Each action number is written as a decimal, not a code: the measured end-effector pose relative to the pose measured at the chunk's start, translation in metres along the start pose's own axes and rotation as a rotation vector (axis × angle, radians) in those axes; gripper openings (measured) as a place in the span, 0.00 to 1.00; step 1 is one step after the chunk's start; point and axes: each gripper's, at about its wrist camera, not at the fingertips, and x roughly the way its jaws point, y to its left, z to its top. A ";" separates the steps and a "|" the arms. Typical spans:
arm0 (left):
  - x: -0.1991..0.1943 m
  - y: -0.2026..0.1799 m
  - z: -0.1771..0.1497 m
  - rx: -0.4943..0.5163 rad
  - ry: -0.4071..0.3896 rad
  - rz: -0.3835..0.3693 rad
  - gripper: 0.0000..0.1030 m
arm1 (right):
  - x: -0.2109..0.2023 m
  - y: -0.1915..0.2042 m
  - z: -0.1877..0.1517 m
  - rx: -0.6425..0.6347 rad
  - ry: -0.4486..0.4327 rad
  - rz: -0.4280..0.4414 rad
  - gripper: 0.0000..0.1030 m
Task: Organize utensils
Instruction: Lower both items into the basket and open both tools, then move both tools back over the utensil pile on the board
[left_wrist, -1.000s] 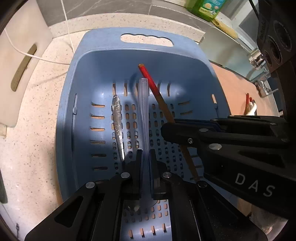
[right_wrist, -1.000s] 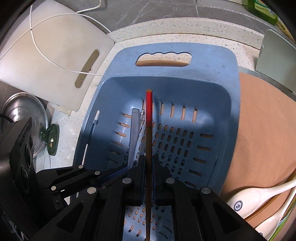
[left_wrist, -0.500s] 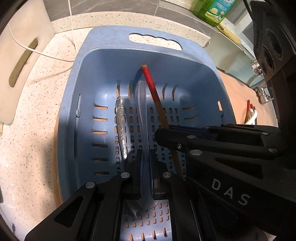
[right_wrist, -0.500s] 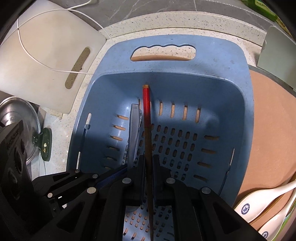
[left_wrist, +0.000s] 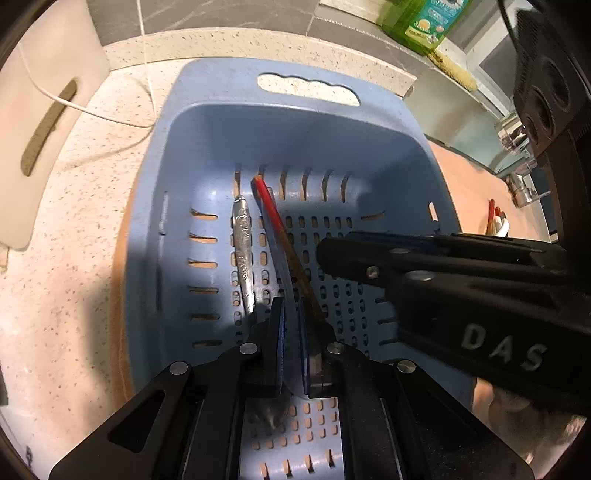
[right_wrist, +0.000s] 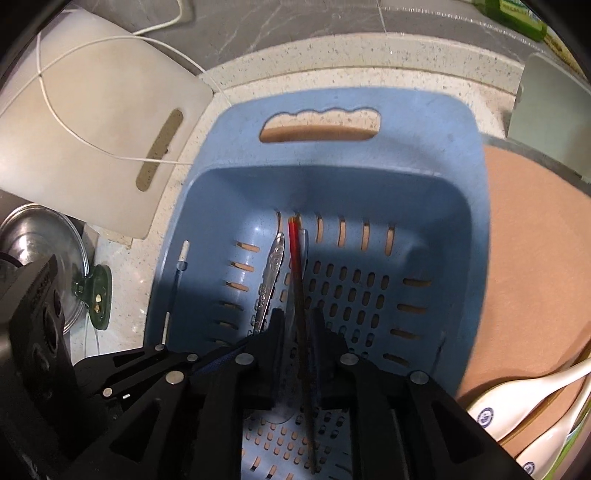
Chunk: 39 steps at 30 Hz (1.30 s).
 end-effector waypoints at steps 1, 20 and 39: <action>-0.004 0.000 -0.001 -0.004 -0.006 0.003 0.06 | -0.004 0.000 0.000 -0.007 -0.007 0.006 0.17; -0.083 -0.105 -0.041 0.078 -0.210 -0.033 0.14 | -0.186 -0.142 -0.080 -0.140 -0.312 0.056 0.64; -0.019 -0.234 -0.069 0.236 -0.136 -0.054 0.14 | -0.186 -0.267 -0.099 -0.008 -0.085 0.139 0.65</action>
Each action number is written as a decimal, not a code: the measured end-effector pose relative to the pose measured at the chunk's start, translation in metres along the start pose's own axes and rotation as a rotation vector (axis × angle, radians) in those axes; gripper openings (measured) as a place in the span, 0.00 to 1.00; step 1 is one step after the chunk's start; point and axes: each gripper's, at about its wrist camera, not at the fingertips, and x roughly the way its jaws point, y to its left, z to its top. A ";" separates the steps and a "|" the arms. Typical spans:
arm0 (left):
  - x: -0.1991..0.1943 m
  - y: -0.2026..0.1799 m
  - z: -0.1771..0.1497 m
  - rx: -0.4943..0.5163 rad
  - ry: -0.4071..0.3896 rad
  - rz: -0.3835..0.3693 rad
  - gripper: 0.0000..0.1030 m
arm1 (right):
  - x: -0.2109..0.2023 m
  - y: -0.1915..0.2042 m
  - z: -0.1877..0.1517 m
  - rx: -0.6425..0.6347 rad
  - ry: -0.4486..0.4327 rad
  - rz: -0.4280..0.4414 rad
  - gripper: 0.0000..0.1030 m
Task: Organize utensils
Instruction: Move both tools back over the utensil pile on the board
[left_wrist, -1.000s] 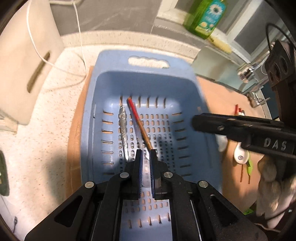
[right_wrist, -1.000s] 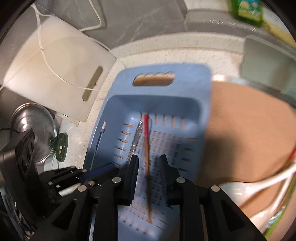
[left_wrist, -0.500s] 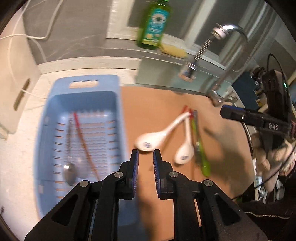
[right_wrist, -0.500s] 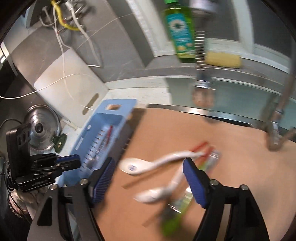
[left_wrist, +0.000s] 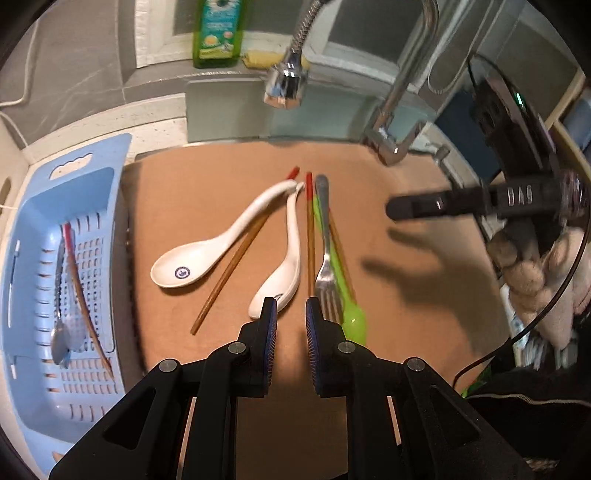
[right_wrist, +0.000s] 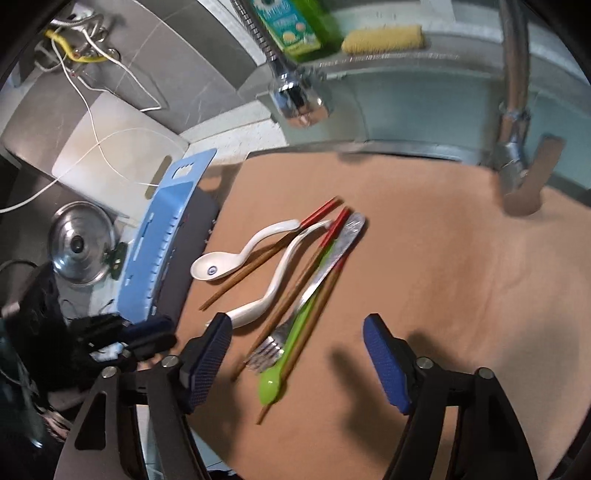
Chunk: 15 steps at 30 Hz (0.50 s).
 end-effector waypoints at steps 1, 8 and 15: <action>0.002 -0.002 -0.001 0.015 0.012 0.002 0.14 | 0.006 0.001 0.005 0.010 0.009 0.018 0.62; 0.018 -0.011 -0.002 0.146 0.080 0.046 0.32 | 0.052 0.008 0.031 0.057 0.060 0.068 0.37; 0.033 -0.011 0.000 0.228 0.114 0.080 0.32 | 0.080 0.013 0.046 0.054 0.087 0.000 0.34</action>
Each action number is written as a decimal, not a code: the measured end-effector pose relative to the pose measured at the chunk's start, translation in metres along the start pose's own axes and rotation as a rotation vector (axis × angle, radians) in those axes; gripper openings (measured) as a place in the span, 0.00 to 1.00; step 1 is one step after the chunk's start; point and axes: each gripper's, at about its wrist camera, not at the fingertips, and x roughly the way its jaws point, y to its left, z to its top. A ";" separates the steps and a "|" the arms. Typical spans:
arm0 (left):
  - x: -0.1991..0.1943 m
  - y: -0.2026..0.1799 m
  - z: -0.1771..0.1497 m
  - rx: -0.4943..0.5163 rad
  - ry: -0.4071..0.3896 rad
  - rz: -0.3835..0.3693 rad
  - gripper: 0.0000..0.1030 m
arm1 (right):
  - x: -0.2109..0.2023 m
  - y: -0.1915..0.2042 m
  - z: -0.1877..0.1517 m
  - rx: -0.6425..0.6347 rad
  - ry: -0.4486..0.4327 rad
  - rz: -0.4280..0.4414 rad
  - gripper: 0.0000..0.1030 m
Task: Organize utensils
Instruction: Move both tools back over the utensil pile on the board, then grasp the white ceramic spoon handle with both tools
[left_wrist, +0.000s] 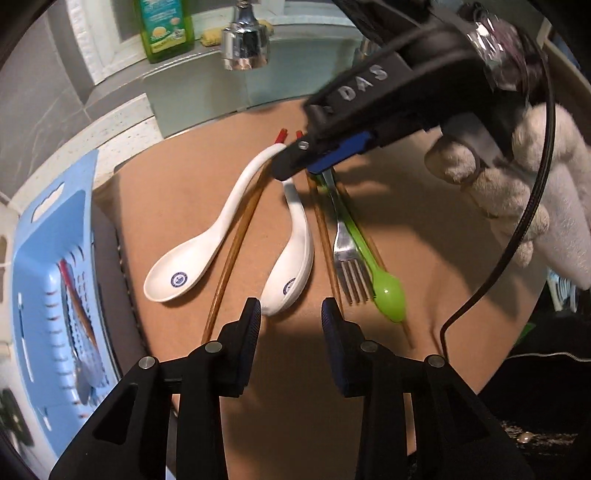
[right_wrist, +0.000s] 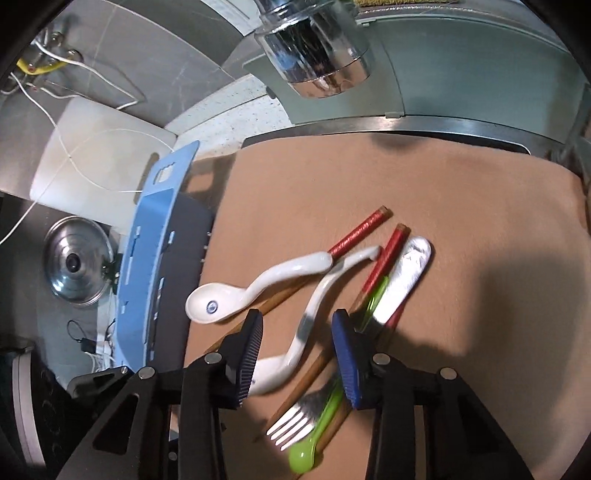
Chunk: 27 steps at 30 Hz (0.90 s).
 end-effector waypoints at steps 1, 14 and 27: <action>0.002 -0.001 0.001 0.013 0.000 0.006 0.32 | 0.002 0.001 0.001 -0.003 0.005 -0.015 0.34; 0.026 0.002 0.010 0.036 0.014 -0.017 0.31 | 0.024 0.004 0.009 0.001 0.033 -0.083 0.22; 0.019 -0.015 0.006 0.088 -0.008 -0.085 0.14 | 0.007 -0.006 -0.001 0.110 0.026 0.013 0.08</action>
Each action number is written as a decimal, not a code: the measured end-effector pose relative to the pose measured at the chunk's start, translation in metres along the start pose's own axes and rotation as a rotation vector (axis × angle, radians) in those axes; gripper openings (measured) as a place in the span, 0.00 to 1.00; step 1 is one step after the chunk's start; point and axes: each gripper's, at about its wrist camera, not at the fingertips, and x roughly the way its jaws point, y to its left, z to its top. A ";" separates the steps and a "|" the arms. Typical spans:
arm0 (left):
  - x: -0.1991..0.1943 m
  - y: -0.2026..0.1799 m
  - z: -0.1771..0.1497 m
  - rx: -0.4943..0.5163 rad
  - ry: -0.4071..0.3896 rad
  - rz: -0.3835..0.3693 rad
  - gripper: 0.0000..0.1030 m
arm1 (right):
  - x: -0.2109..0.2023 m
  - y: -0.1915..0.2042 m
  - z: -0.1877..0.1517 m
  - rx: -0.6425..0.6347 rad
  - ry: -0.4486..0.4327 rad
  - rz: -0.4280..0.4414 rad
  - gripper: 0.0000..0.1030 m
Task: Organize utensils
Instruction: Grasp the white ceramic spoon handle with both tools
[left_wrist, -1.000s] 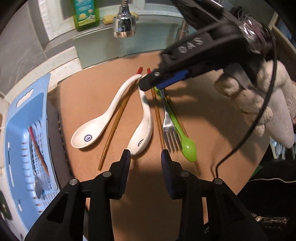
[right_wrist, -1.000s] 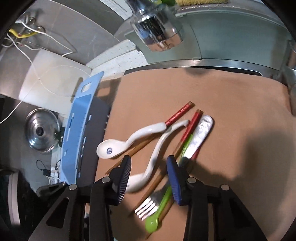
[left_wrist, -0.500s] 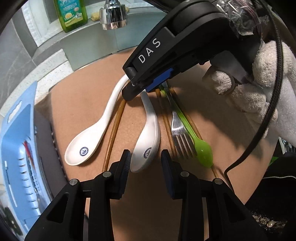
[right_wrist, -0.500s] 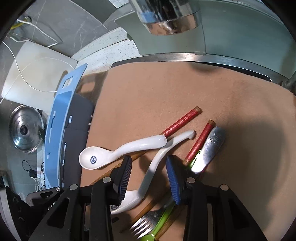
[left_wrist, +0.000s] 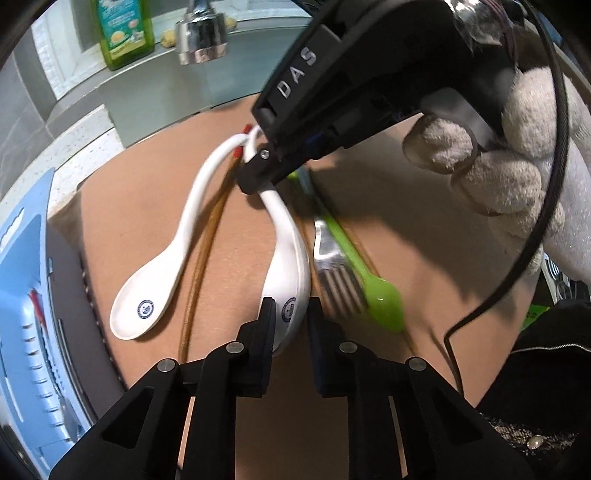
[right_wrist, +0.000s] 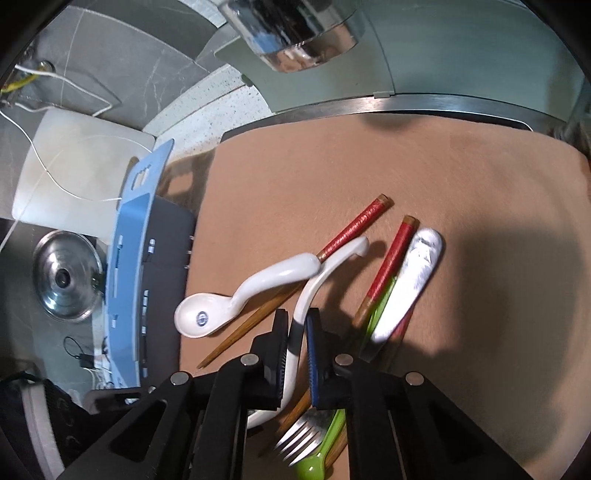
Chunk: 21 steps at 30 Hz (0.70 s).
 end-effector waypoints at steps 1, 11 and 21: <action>-0.001 -0.003 0.001 0.008 -0.002 0.000 0.14 | -0.004 -0.001 -0.002 0.012 -0.003 0.010 0.08; -0.016 -0.026 0.002 0.079 -0.028 -0.055 0.12 | -0.032 -0.010 -0.024 0.070 -0.027 0.035 0.07; -0.059 -0.015 -0.010 0.046 -0.104 -0.036 0.09 | -0.052 0.041 -0.026 -0.025 -0.070 0.071 0.07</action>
